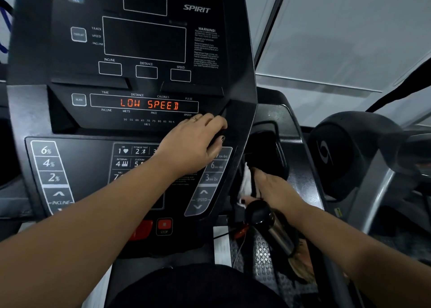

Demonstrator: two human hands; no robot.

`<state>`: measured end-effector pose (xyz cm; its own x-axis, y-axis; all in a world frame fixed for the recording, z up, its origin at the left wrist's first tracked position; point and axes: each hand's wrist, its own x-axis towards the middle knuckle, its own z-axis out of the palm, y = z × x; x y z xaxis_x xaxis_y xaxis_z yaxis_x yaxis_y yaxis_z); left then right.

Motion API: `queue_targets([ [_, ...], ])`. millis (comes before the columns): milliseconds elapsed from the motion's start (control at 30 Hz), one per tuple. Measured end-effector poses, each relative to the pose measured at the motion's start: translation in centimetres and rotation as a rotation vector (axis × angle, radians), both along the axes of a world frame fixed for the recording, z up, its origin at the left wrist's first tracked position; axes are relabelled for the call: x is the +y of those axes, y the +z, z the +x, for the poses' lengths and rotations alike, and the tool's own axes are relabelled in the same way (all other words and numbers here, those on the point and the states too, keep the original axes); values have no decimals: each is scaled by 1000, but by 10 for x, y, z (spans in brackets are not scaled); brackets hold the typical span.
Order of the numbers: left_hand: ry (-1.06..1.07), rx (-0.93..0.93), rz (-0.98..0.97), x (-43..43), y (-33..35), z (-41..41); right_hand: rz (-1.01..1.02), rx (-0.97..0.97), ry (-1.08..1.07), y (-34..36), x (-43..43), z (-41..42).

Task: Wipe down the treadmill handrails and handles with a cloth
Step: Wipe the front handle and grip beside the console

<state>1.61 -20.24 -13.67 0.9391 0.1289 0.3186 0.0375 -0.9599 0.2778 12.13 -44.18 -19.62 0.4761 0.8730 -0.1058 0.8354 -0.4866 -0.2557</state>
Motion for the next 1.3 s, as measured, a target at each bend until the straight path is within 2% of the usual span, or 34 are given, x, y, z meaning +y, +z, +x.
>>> queue_targets([
  [133, -1, 8, 1, 0, 2, -1, 69, -75, 242, -2, -35, 18],
  [233, -4, 9, 0, 0, 3, -2, 31, -167, 366, -1, -44, 44],
  [400, -4, 1, 0, 0, 3, -3, 33, -293, 391, -2, -33, 76],
  [533, -1, 2, -6, 1, 3, -2, 54, -315, 269, -6, -26, 72],
  [700, 3, 2, -7, 0, 2, -2, 169, -198, 36, -14, -30, 32],
  [800, 7, 7, -2, 0, 1, -2, 233, -145, 8, -20, -44, 16],
  [967, 8, 8, -2, 0, 0, -1, 128, -126, -42, -20, -59, 22],
  [1300, 10, 16, 0, -1, 1, -1, -1, -143, -477, -16, -21, 70],
])
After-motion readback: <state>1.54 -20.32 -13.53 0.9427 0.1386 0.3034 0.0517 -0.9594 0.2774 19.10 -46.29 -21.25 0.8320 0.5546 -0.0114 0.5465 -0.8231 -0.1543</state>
